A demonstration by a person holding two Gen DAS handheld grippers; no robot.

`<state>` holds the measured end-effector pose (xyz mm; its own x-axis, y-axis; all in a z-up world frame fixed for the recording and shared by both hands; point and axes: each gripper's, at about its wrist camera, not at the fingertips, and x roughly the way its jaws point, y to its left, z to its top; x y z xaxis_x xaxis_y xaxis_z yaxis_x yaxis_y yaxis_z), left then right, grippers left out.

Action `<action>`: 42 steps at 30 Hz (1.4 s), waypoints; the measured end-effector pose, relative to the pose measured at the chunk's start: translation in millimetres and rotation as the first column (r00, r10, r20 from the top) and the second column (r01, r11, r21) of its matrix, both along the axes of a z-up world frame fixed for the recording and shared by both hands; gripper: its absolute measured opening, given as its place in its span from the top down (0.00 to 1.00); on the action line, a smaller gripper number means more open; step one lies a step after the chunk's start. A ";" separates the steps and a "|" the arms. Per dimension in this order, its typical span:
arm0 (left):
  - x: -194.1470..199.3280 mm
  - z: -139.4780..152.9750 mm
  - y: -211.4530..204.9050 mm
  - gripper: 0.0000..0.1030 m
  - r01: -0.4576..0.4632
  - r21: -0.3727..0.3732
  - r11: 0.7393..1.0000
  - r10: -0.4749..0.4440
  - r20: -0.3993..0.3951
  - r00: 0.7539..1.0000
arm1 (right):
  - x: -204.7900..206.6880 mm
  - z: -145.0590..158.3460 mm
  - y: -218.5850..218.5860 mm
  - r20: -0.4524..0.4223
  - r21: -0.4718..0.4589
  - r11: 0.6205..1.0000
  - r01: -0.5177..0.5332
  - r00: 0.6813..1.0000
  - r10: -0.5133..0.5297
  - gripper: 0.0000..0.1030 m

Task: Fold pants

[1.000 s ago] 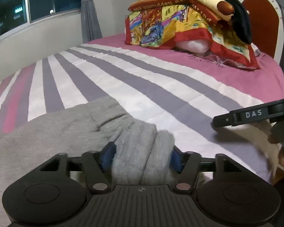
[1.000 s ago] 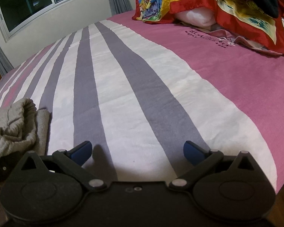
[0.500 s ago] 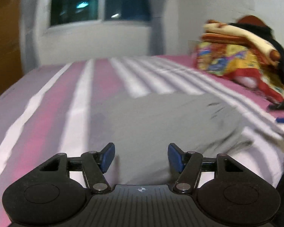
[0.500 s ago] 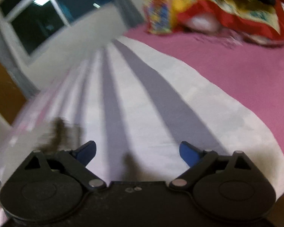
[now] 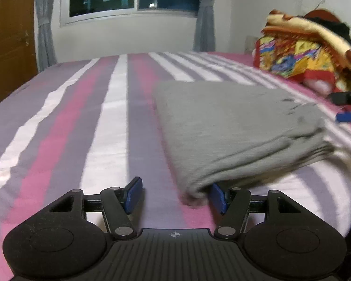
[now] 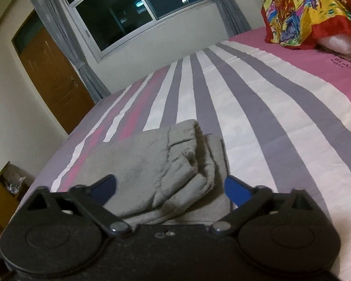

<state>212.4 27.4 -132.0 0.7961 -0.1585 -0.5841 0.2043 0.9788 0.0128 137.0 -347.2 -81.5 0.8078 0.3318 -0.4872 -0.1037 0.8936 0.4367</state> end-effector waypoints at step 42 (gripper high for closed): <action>24.4 -38.7 14.5 0.28 -0.118 -0.139 0.983 0.116 -0.016 0.993 | -2.1 -34.8 -28.1 -0.101 0.225 0.971 0.086 0.993 -0.064 0.23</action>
<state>236.8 41.8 -170.7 0.8093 -0.1450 -0.5692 0.0878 0.9880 -0.1269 134.9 -375.3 -116.2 0.7899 0.3832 -0.4788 0.0101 0.7726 0.6349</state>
